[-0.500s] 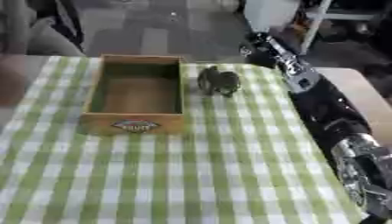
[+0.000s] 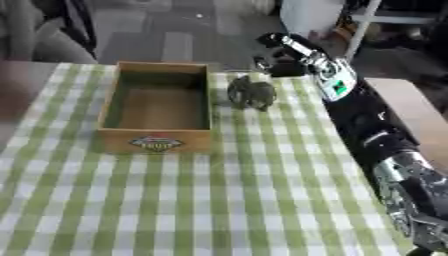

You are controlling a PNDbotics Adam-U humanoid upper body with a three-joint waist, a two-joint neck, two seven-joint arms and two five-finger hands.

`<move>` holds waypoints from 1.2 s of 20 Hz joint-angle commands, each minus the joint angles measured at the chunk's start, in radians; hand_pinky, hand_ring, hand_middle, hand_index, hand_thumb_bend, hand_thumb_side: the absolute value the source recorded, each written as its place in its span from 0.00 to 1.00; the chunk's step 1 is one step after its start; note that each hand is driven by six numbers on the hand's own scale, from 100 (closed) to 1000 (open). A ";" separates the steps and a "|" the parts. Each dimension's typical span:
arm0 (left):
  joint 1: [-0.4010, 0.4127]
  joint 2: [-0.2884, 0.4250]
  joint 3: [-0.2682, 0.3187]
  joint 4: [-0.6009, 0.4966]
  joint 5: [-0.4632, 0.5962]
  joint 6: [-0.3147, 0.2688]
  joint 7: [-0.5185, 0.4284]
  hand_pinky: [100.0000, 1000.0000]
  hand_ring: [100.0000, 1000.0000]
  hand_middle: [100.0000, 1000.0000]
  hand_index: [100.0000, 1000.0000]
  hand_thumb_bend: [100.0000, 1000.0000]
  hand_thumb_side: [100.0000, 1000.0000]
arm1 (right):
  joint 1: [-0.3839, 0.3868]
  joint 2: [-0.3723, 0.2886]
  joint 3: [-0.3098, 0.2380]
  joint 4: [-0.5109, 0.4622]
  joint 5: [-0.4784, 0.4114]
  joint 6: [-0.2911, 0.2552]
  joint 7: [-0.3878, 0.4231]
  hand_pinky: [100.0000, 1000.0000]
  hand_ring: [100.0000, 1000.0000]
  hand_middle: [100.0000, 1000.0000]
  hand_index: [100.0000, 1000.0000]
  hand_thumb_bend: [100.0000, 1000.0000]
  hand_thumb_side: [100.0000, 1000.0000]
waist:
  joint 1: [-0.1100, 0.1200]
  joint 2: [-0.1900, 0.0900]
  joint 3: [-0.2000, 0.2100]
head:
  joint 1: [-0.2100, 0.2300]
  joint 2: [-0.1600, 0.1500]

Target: Pick up objects on the table and place them in the box.

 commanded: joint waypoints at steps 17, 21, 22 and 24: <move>-0.009 0.010 -0.003 -0.013 -0.002 -0.001 -0.012 0.42 0.46 0.36 0.39 0.54 0.25 | -0.005 0.001 -0.001 -0.051 0.394 0.036 -0.138 0.94 0.99 0.93 0.94 0.38 0.44 | 0.002 -0.003 0.025 | -0.020 -0.013; -0.010 0.013 -0.005 -0.013 -0.004 -0.003 -0.014 0.42 0.46 0.36 0.39 0.54 0.25 | 0.006 -0.009 -0.008 -0.036 0.471 0.083 -0.221 0.94 0.99 0.93 0.94 0.38 0.42 | 0.003 0.002 0.037 | -0.027 -0.018; -0.010 0.014 -0.005 -0.013 -0.004 -0.004 -0.014 0.42 0.46 0.36 0.39 0.54 0.25 | 0.008 -0.011 -0.010 -0.031 0.481 0.091 -0.234 0.94 0.99 0.93 0.94 0.39 0.45 | 0.004 0.003 0.040 | -0.028 -0.019; -0.011 0.014 -0.005 -0.013 -0.003 -0.005 -0.015 0.42 0.46 0.36 0.39 0.54 0.25 | 0.012 -0.014 -0.012 -0.021 0.496 0.100 -0.252 0.94 0.99 0.92 0.94 0.38 0.45 | 0.005 0.006 0.045 | -0.031 -0.021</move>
